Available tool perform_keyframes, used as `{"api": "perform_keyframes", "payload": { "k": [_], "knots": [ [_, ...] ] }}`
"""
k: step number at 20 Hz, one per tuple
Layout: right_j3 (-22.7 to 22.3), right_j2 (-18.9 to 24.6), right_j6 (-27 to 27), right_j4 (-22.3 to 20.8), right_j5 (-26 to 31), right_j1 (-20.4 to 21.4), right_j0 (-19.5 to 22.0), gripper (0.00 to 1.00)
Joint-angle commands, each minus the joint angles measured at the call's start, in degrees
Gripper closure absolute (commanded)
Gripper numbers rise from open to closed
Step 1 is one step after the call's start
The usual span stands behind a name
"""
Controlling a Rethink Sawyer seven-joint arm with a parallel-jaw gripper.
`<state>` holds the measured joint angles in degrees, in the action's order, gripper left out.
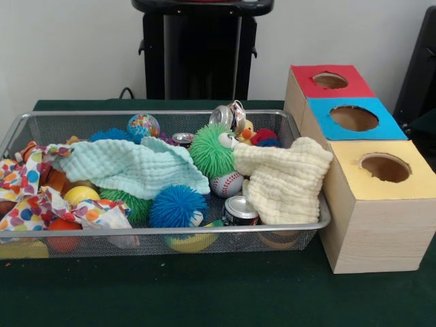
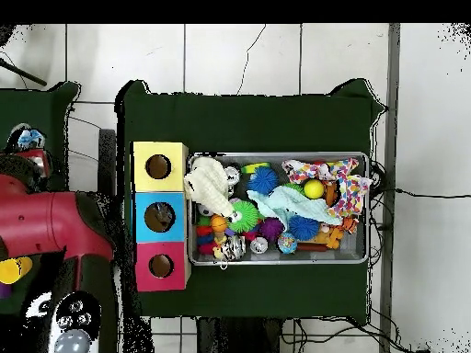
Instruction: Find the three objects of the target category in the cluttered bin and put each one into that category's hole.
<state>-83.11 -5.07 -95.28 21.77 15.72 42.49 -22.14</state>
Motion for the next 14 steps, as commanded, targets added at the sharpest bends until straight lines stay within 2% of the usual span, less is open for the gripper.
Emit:
{"api": "perform_keyframes", "payload": {
  "k": [1,7,10,12,14],
  "knots": [
    [-1.1,0.3,-3.9,-3.7,11.1,1.9,4.4,1.00],
    [0.8,4.1,0.8,-6.3,14.2,2.5,8.7,1.00],
    [1.7,5.0,4.2,-9.7,16.3,3.1,10.1,1.00],
    [1.7,6.5,7.5,-11.5,18.0,4.2,11.9,1.00],
    [1.1,7.4,8.4,-12.3,19.6,5.6,13.5,1.00]
  ]
}}
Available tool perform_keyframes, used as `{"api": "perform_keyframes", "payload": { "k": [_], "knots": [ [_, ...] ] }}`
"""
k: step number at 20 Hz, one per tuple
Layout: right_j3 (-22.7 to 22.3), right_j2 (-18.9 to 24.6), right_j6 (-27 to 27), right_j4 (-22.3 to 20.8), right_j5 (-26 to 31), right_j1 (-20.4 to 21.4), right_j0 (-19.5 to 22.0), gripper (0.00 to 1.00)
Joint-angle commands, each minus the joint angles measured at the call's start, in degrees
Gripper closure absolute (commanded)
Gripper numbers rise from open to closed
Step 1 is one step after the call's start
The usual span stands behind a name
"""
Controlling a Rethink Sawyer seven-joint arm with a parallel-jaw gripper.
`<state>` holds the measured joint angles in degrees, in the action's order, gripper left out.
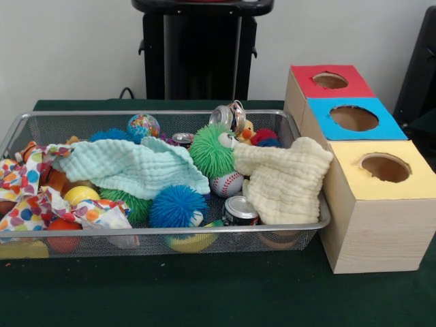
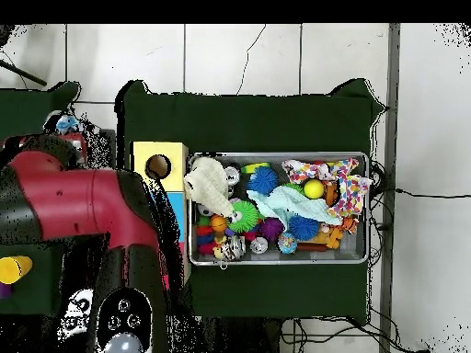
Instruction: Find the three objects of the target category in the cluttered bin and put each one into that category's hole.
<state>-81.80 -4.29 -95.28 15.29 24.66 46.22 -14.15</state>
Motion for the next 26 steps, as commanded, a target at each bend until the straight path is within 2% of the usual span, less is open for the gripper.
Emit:
{"api": "perform_keyframes", "payload": {
  "k": [1,4,13,21,26],
  "knots": [
    [0.0,6.8,8.6,-6.2,11.7,2.4,6.1,1.00],
    [1.0,8.1,9.9,-7.9,15.1,3.4,7.6,1.00],
    [0.5,13.2,12.1,-11.0,17.9,5.0,13.3,1.00],
    [0.2,17.8,13.8,-13.8,18.8,5.7,17.8,1.00],
    [-1.9,20.8,13.6,-14.7,17.8,6.5,20.3,1.00]
  ]
}}
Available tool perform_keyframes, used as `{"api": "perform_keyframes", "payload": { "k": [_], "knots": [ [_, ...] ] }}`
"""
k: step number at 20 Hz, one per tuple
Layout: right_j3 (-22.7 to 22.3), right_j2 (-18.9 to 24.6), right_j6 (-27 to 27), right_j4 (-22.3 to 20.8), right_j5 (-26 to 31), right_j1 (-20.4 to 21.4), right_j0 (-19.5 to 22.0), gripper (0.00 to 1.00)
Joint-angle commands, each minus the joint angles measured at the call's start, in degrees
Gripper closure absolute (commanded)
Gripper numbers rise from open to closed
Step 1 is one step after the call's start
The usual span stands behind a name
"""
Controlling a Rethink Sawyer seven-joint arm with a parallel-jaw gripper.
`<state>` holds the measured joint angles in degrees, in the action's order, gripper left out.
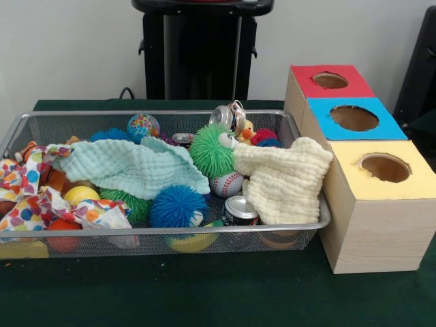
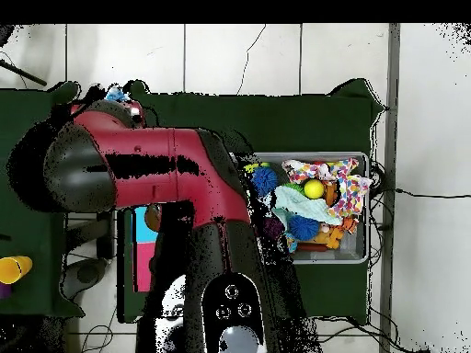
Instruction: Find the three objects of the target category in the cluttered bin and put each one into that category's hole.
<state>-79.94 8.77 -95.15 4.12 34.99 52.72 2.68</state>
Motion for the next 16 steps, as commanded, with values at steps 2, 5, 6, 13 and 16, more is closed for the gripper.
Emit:
{"api": "perform_keyframes", "payload": {
  "k": [2,5,6,13,16],
  "knots": [
    [-4.4,9.0,13.4,-3.9,6.9,0.1,4.4,1.00],
    [-4.2,10.7,12.6,-4.6,7.3,0.1,5.2,1.00],
    [-3.7,10.7,11.7,-4.6,7.6,0.0,5.1,1.00],
    [-0.5,12.1,11.7,-6.9,9.5,-1.6,6.4,1.00],
    [-1.3,12.6,9.5,-7.1,9.3,-0.8,6.0,1.00]
  ]
}}
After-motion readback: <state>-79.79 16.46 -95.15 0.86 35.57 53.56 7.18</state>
